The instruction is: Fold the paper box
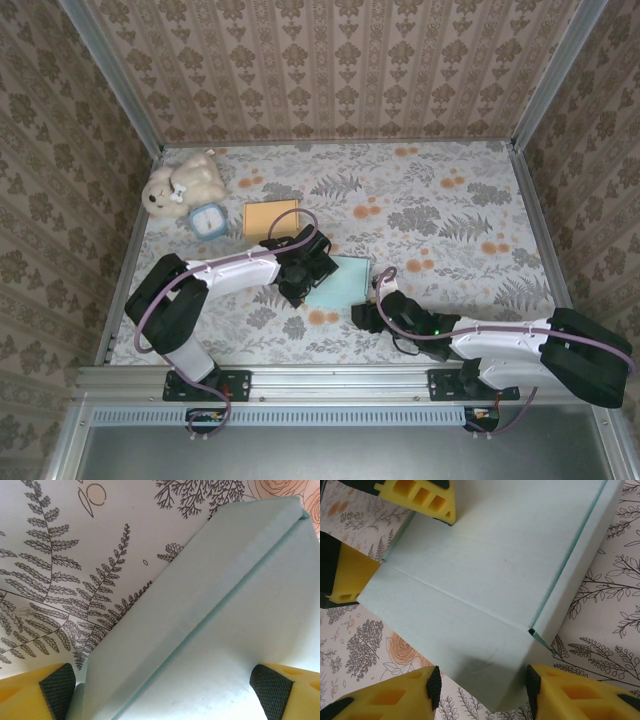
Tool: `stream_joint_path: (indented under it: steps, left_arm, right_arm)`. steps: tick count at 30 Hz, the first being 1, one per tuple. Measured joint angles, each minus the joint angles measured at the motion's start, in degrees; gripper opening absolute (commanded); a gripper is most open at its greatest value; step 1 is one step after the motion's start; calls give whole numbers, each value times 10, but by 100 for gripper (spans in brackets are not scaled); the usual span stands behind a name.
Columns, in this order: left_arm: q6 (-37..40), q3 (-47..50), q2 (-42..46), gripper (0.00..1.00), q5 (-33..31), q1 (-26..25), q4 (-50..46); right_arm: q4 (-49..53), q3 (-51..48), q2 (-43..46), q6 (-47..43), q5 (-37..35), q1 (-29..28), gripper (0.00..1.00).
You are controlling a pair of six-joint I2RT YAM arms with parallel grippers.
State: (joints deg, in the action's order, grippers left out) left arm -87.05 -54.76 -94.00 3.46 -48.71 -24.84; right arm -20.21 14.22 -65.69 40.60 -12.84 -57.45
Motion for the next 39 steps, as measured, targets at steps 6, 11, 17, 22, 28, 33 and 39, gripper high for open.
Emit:
stream_joint_path:
  steps: [6,11,17,22,28,33,39]
  left_arm:
    - [0,0,0,97,0,0,0]
    - [0,0,0,97,0,0,1]
    - [0,2,0,97,0,0,3]
    - [0,4,2,97,0,1,6]
    - [0,6,2,97,1,4,10]
    - [0,8,3,97,1,4,12]
    - [0,8,3,97,2,8,14]
  right_arm:
    - [0,0,-2,2,-5,-4,50]
    - [-5,2,-17,7,-5,-5,50]
    - [-19,3,-40,19,-5,-6,49]
    - [-24,4,-46,23,-5,-9,46]
    - [-17,7,-46,25,-23,-17,40]
    - [-15,9,-54,24,-36,-21,40]
    - [-19,15,-73,14,-56,-21,40]
